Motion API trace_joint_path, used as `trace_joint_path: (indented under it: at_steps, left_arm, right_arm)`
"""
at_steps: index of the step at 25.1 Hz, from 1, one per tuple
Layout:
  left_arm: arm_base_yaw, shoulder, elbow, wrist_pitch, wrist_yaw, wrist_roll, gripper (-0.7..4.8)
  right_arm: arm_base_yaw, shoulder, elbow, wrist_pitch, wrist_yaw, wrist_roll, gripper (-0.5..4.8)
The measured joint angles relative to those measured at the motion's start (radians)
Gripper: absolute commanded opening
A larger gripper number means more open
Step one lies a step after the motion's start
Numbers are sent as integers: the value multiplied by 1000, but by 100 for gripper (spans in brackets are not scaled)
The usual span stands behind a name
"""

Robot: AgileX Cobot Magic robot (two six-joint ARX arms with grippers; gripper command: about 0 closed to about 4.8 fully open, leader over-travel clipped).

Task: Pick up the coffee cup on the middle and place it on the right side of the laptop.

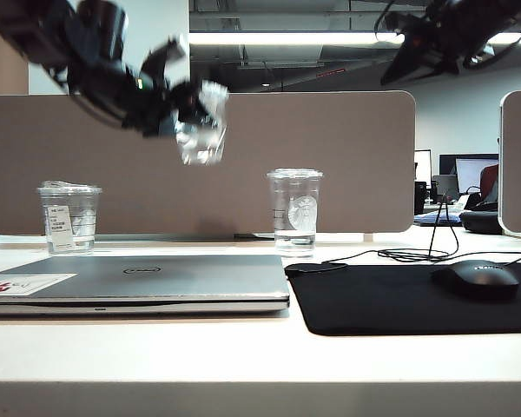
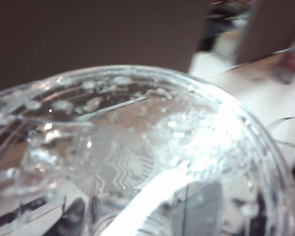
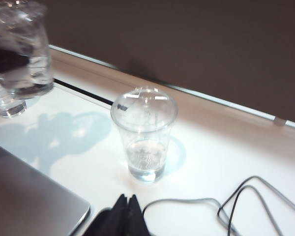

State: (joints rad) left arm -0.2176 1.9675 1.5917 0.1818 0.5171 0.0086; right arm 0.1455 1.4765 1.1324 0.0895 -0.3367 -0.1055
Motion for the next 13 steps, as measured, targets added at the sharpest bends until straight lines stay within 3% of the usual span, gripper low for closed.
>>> trace_joint_path:
  at_steps: [2,4,8,11,13]
  left_arm:
    - [-13,-74,0,-52,97,1,219]
    - [-29,-106,0,-86,135,11,219]
    - [-86,-162,-1,-169,146,37,226]
    - [-151,-179,-2,-214,146,43,285]
    - [-243,-180,-61,-220,143,53,283]
  right_arm:
    - [0,-1,39,7,0,0,-6]
    - [0,-5,55,8,0,0,-5]
    - [-2,-22,74,4,0,0,-6]
    - [-6,-43,74,5,8,0,-6]
    - [-27,-81,74,-16,24,0,-5]
